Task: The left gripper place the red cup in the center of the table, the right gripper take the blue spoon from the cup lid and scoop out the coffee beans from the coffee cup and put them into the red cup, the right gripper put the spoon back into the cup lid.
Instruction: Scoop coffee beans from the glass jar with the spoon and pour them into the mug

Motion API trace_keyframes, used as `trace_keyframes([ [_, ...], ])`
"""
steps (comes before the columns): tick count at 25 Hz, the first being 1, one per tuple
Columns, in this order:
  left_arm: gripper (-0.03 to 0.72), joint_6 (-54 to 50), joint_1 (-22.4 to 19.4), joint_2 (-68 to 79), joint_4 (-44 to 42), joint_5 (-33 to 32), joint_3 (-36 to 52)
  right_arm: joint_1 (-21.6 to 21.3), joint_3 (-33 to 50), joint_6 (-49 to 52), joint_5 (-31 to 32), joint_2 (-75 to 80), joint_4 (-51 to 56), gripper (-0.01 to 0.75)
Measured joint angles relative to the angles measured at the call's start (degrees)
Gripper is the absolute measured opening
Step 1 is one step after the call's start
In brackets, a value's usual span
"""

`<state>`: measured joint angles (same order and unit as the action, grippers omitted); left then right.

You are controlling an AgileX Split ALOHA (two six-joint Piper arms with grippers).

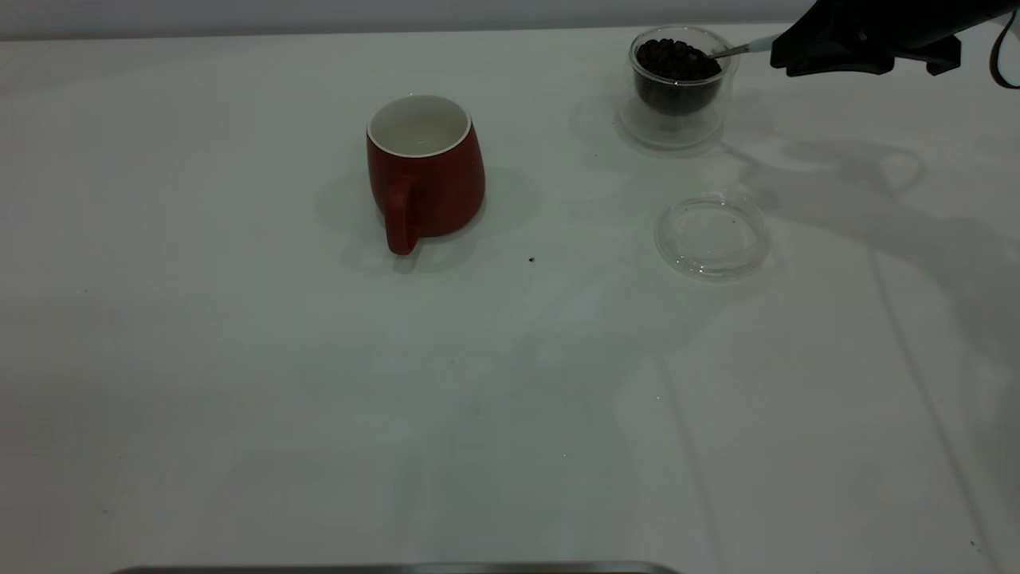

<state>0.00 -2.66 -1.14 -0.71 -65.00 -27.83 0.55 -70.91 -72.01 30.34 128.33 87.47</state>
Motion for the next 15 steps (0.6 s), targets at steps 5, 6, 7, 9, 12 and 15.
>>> trace_keyframes([
  [5, 0.586, 0.35, 0.0, 0.0, 0.0, 0.0, 0.0, 0.0, 0.0, 2.2, 0.75, 0.0, 0.07, 0.102],
  [6, 0.586, 0.43, 0.0, 0.0, 0.0, 0.0, 0.0, 0.0, 0.0, 2.73, 0.86, 0.0, 0.07, 0.102],
  [7, 0.586, 0.43, 0.0, 0.0, 0.0, 0.0, 0.0, 0.0, 0.0, 3.07, 0.95, 0.0, 0.07, 0.102],
  [9, 0.586, 0.43, 0.0, 0.0, 0.0, 0.0, 0.0, 0.0, 0.0, 3.97, 1.16, 0.0, 0.07, 0.102],
  [12, 0.586, 0.37, 0.0, 0.0, 0.0, 0.0, 0.0, -0.19, 0.0, 5.36, 1.86, 0.0, 0.07, 0.102],
  [15, 0.586, 0.37, 0.0, 0.0, 0.0, 0.0, 0.0, -0.98, 0.0, 6.06, 3.07, 0.0, 0.18, 0.102],
])
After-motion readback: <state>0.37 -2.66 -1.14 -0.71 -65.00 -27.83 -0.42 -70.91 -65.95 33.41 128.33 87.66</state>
